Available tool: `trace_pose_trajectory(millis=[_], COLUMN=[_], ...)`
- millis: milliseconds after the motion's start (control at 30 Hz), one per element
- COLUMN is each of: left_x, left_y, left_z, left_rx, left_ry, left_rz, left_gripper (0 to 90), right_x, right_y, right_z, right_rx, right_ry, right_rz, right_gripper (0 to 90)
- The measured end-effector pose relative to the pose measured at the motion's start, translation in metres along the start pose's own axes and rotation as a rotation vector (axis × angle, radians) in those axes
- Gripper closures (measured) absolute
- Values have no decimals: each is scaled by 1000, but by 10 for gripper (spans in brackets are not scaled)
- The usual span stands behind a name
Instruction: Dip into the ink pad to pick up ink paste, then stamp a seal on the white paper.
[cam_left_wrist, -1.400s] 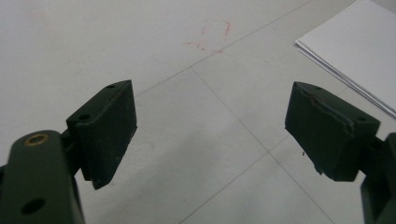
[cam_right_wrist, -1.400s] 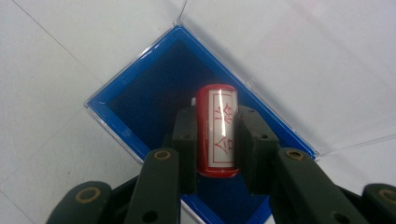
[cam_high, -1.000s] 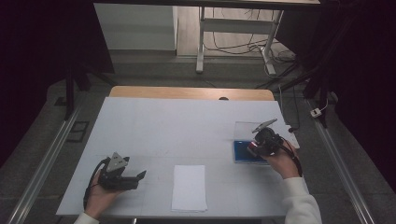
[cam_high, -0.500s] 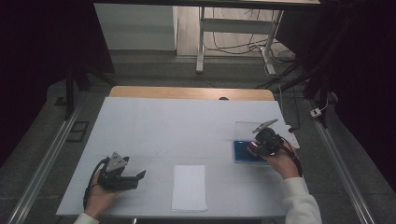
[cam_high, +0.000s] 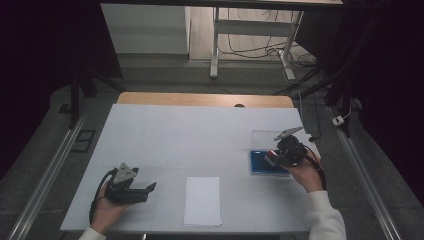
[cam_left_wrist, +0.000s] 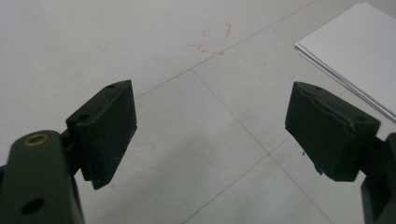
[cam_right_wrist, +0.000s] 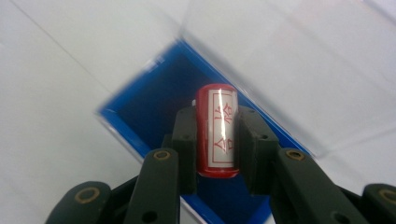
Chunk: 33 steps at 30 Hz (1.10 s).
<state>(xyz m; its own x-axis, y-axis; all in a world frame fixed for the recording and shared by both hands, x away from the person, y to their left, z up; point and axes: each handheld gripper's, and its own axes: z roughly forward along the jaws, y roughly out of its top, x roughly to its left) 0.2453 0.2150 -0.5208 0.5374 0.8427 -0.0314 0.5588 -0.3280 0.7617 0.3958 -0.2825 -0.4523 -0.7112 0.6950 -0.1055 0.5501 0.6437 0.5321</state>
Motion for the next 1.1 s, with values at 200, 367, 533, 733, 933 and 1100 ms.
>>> trace_pose_trajectory(millis=[200, 367, 533, 733, 933, 1100], left_x=[-1, 0, 0, -1, 0, 0], left_y=[0, 0, 0, 0, 0, -1], left_z=[-1, -1, 0, -1, 0, -1], left_rx=[-2, -1, 1, 1, 0, -1], left_ry=[6, 5, 7, 7, 7, 7], left_rz=[3, 3, 5, 7, 4, 4], left_gripper=[168, 168, 168, 168, 168, 168], right_x=[3, 1, -1, 3, 7, 10], right_y=[1, -1, -1, 1, 4, 5], right_z=[-15, -22, -27, -31, -33, -34], right_rx=[-62, -111, -164, -181, -203, -213], right_ry=[5, 25, 54, 64, 85, 91], right_rz=[5, 32, 48, 35, 24, 18], right_gripper=[700, 700, 700, 700, 700, 700])
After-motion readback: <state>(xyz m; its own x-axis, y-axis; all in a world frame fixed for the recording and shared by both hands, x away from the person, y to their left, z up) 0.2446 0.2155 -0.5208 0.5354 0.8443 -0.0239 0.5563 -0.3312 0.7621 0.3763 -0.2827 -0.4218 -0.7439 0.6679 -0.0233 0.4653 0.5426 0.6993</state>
